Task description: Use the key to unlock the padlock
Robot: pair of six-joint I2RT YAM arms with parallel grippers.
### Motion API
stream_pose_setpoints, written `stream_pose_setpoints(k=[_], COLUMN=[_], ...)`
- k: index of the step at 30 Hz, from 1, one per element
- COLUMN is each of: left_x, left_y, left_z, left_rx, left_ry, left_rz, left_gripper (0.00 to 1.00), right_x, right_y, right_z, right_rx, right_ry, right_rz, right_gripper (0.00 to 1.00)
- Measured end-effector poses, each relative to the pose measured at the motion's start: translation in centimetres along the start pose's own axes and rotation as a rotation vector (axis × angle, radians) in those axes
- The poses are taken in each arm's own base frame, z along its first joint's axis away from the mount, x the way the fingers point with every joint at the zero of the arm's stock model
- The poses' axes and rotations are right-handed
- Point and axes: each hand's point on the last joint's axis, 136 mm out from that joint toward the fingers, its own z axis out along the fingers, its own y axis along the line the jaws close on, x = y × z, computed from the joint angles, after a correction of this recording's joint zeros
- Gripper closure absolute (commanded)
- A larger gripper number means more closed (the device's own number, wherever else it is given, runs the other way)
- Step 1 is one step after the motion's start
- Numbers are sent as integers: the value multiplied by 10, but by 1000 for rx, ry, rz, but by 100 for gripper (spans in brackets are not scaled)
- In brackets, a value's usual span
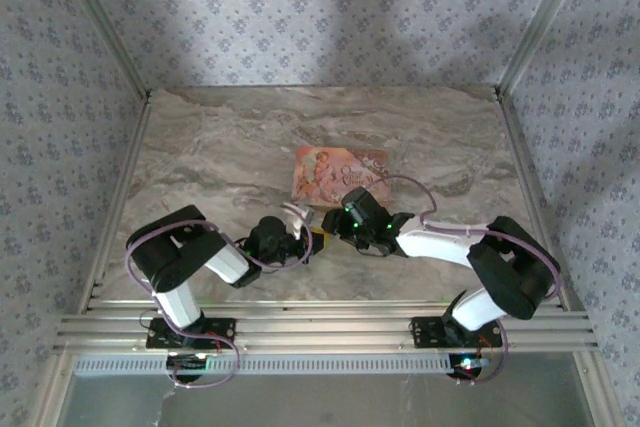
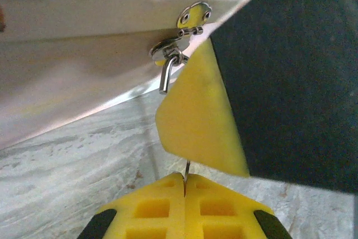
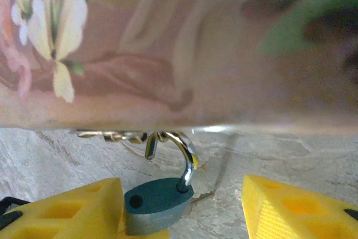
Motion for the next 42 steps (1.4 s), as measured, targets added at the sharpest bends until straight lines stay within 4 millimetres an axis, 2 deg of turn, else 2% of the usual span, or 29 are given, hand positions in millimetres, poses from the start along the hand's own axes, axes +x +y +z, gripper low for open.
stream_pose_setpoints(k=[10, 17, 20, 24, 26, 30, 34, 38, 42], left_x=[-1, 1, 2, 2, 2, 2, 2, 3, 1], left_y=[-14, -13, -9, -9, -10, -11, -13, -11, -10], left_z=[2, 0, 0, -1, -2, -2, 0, 0, -3], left_rx=[-55, -101, -122, -136, -141, -154, -167, -188, -214], left_ry=[45, 70, 77, 78, 79, 87, 93, 96, 90], left_rz=[151, 222, 235, 253, 264, 287, 310, 325, 340], left_gripper=[100, 100, 100, 100, 100, 100, 100, 100, 100], right_x=[-8, -7, -6, -5, -4, -3, 0, 3, 4], right_y=[15, 10, 9, 6, 4, 2, 1, 2, 4], right_z=[-5, -5, -5, -5, -5, -5, -5, -6, -10], right_rx=[-30, -9, -4, 6, 15, 24, 32, 33, 29], right_ry=[-17, -8, -5, -1, 3, 7, 13, 17, 14], right_rz=[20, 41, 47, 63, 67, 69, 75, 80, 87], right_gripper=[37, 40, 46, 60, 62, 61, 43, 43, 49])
